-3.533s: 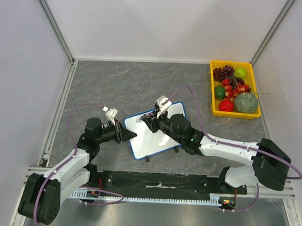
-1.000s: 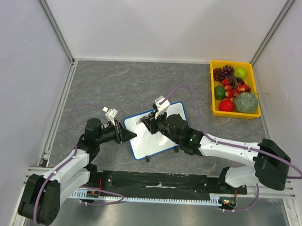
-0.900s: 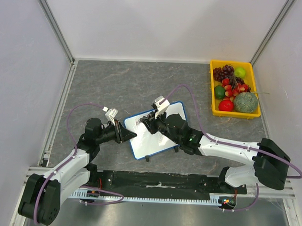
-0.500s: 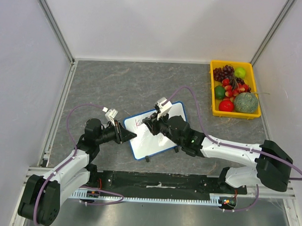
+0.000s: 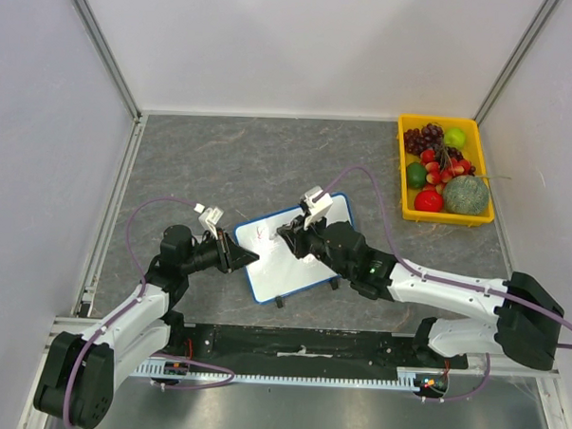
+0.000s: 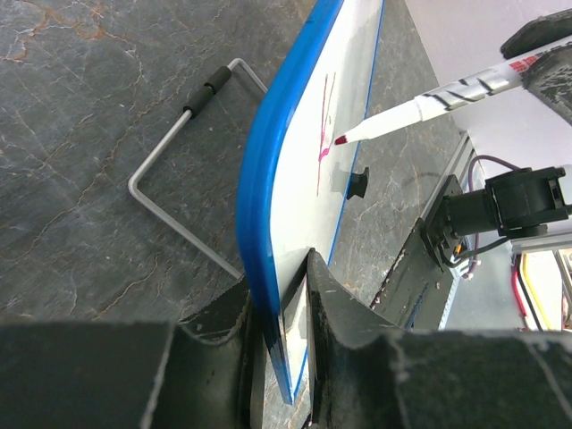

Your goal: Write a sentence on the whiteboard

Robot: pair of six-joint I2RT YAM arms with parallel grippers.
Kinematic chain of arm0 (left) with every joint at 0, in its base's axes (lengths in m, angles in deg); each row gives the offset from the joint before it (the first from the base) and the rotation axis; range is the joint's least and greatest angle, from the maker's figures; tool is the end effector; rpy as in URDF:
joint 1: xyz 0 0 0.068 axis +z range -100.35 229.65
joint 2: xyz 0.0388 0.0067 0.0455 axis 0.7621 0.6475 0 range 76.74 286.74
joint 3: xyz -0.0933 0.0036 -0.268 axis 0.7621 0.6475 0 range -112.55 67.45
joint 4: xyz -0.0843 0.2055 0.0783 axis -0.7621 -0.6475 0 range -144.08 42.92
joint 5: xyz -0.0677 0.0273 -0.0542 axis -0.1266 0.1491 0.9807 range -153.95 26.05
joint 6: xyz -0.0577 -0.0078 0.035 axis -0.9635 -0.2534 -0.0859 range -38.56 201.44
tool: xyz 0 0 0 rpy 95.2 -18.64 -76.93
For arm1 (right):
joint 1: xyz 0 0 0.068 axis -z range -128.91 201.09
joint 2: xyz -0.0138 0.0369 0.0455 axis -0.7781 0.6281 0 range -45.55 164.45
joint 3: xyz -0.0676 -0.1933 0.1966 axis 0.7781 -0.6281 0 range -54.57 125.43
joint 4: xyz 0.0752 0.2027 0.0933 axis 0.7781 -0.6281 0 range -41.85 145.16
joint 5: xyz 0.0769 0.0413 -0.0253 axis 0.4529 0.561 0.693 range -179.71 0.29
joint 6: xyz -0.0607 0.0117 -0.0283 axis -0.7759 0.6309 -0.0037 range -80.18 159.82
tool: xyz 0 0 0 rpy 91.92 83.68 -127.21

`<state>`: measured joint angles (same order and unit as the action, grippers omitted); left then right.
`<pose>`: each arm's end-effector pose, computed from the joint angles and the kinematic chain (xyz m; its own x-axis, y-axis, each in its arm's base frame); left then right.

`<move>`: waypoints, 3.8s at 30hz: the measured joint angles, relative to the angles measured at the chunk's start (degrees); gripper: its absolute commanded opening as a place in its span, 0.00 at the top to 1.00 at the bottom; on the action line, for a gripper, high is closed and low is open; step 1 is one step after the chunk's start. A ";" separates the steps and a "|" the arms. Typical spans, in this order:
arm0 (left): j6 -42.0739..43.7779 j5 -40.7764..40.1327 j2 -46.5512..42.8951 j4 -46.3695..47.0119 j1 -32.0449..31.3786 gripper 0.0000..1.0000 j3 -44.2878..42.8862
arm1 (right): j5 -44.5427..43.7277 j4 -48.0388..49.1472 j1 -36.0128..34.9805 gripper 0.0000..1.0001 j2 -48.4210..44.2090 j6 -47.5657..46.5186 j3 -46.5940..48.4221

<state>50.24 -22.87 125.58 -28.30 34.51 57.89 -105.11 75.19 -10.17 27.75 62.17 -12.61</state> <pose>0.1381 -0.0745 0.1896 -0.6988 -0.2155 -0.6820 0.5015 0.5323 -0.6820 0.1481 0.2400 0.2908 -0.3611 0.1042 -0.9267 -0.6300 0.7054 0.3248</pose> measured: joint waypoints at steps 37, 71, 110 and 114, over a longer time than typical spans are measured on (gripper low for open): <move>0.00 0.02 -0.15 -0.02 0.00 0.98 0.00 | 4.00 2.19 3.37 1.00 0.70 1.70 -0.02; 0.00 0.02 -0.15 0.00 0.00 0.98 0.00 | 3.39 2.14 4.24 1.00 0.24 1.73 0.20; 0.00 -0.02 -0.52 -0.02 0.00 0.98 0.24 | 4.81 1.01 4.26 1.00 -1.42 2.12 -2.08; 0.00 0.02 -0.68 -0.02 0.00 0.98 0.24 | 4.35 -0.66 4.28 1.00 -2.54 2.05 -2.08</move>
<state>50.24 -22.85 124.91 -28.32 34.51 58.13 -100.76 74.53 -5.88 25.21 64.22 -14.69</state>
